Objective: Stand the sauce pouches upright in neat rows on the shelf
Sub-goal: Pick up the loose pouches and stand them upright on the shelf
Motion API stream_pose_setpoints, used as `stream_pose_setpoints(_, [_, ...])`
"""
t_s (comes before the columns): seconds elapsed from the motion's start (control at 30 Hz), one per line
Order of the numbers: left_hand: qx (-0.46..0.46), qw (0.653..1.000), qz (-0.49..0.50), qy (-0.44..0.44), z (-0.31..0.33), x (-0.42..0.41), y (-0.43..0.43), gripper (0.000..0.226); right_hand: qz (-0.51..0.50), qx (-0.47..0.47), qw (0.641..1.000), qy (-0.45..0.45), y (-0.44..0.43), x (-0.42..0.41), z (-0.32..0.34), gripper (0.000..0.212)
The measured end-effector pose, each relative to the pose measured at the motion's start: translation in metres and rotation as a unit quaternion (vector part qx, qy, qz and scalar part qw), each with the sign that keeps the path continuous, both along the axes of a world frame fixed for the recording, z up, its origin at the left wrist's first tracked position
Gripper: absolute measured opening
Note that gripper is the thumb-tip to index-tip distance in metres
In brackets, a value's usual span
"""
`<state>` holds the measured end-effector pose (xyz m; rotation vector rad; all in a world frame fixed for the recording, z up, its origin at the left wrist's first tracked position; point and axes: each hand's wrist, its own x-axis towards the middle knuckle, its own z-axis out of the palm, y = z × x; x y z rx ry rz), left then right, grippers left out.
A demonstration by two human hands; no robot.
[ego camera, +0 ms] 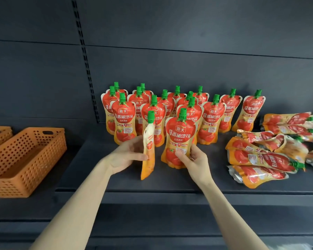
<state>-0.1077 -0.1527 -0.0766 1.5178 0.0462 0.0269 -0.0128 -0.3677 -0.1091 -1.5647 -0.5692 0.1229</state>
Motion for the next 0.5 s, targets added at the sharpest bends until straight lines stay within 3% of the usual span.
stream_pose_setpoints(0.1, [0.139, 0.980, 0.140, -0.009, 0.003, 0.004, -0.017, 0.063, -0.005, -0.016, 1.000, -0.011, 0.000, 0.001, -0.001, 0.033])
stream_pose_setpoints(0.2, [0.177, 0.946, 0.263, -0.063, -0.002, 0.010, -0.039, 0.068, -0.010, -0.025, 1.000, -0.013, 0.000, 0.004, -0.003, 0.038])
stream_pose_setpoints(0.33, [0.155, 0.956, 0.239, -0.075, -0.015, 0.008, -0.038, 0.070, -0.029, -0.020, 0.999, -0.032, -0.001, 0.006, -0.004, 0.037])
stream_pose_setpoints(0.5, [0.162, 0.959, 0.220, -0.078, -0.014, 0.013, -0.029, 0.052, -0.024, -0.043, 0.998, -0.041, 0.003, 0.018, -0.001, 0.041])
